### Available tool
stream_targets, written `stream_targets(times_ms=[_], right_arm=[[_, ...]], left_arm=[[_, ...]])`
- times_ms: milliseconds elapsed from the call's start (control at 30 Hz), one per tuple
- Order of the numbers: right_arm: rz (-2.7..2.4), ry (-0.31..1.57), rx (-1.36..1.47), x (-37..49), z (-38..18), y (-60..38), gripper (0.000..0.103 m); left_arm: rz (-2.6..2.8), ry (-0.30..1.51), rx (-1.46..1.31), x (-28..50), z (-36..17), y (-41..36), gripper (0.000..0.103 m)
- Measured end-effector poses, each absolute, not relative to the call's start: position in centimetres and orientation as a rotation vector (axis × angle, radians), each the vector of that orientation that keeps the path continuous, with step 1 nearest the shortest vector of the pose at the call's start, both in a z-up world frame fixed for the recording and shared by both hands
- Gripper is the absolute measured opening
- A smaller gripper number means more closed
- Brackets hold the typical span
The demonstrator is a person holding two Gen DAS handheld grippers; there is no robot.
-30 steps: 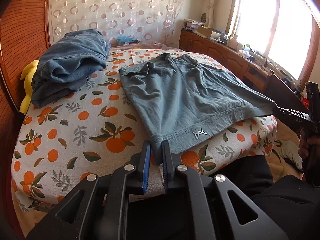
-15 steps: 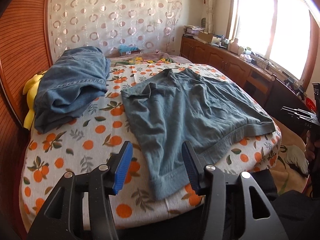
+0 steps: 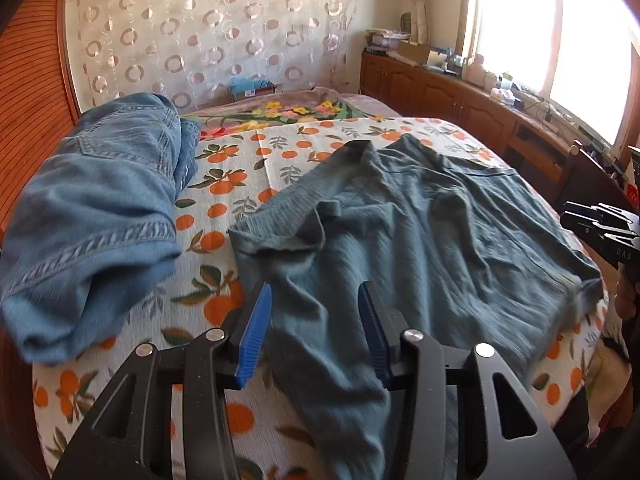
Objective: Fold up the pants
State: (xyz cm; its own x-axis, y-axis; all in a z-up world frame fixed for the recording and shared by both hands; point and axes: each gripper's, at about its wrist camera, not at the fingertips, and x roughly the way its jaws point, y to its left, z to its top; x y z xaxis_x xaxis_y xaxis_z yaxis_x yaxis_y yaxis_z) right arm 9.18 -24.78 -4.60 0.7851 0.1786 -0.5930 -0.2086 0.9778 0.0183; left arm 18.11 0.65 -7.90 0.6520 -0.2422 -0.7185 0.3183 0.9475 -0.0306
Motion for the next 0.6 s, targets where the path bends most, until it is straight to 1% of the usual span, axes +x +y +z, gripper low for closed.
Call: stream_targets(times_ms=[67,267,500,600], right_arm=[[0.214,0.643,-0.062,10.6,-4.7,-24.3,0.038],[0.23,0.666,-0.079,14.0,-4.7,-23.9,0.038],[0.24,0.717,-0.081,16.5,-5.8,-23.8,0.038],[0.242,0.738,-0.084,17.2,-6.2,-23.6,0.038]], left_arm=[[-0.318,0.82,0.113,19.5,-8.2,0.6,0.039],[-0.339,0.871,0.13,22.3,-9.4,-0.1,0.032],[-0.346,0.887,0.14,24.1,-9.8,-0.5,0.029],[-0.345,0.884,0.16,24.6,-9.8,-0.7,0.02]])
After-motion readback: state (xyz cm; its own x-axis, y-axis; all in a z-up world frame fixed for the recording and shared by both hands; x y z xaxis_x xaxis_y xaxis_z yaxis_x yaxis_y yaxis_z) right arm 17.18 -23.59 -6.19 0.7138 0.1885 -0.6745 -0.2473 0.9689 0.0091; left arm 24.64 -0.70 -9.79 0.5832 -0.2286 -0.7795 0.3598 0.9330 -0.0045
